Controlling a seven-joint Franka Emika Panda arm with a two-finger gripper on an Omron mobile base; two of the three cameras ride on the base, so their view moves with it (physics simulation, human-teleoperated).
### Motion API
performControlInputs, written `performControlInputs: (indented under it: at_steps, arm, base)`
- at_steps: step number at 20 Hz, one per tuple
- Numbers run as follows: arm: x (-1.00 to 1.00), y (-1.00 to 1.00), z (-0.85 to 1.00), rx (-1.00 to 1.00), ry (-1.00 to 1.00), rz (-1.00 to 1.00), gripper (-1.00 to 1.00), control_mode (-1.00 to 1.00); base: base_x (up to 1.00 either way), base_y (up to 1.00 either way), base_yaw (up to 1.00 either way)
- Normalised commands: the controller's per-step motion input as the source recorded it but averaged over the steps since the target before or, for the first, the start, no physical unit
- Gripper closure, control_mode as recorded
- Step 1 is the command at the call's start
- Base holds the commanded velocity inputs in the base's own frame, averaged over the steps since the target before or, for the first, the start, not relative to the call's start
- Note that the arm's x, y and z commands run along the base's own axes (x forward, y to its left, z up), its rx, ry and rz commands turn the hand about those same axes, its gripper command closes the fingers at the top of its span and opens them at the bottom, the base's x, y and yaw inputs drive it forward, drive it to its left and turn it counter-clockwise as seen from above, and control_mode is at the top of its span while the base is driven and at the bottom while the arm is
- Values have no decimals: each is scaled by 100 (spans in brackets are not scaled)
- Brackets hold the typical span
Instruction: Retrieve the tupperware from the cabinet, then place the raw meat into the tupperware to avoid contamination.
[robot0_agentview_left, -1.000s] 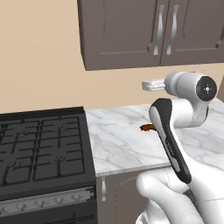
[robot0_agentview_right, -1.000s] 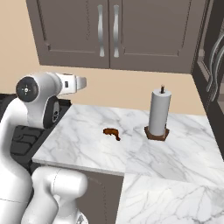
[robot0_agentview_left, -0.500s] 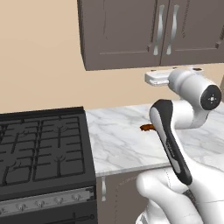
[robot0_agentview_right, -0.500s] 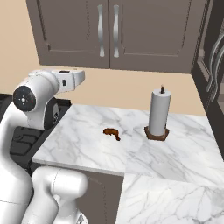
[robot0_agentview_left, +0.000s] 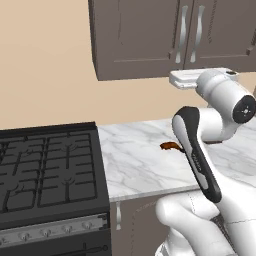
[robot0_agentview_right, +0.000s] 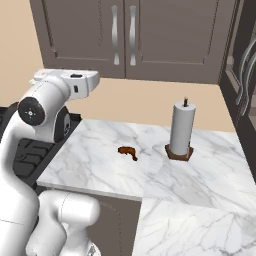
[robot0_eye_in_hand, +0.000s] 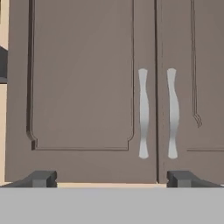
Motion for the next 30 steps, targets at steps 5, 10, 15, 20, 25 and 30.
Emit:
performControlInputs:
  at_steps: [5, 10, 15, 20, 25, 30]
  arm:
    - [3, -12, 20, 3, -3, 0, -100, -100]
    - [19, -18, 14, 3, 0, 0, -100, -100]
    - [32, -18, 4, 2, 0, 1, -100, -100]
    - [44, -15, 0, 0, 0, 1, -100, -100]
    - [49, -17, 0, 0, 4, 1, -100, -100]
    - [55, -16, 0, 0, 5, 0, -100, -100]
  base:
    - [0, 0, 0]
    - [0, 0, 0]
    - [0, 0, 0]
    - [0, 0, 0]
    - [0, 0, 0]
    - [0, 0, 0]
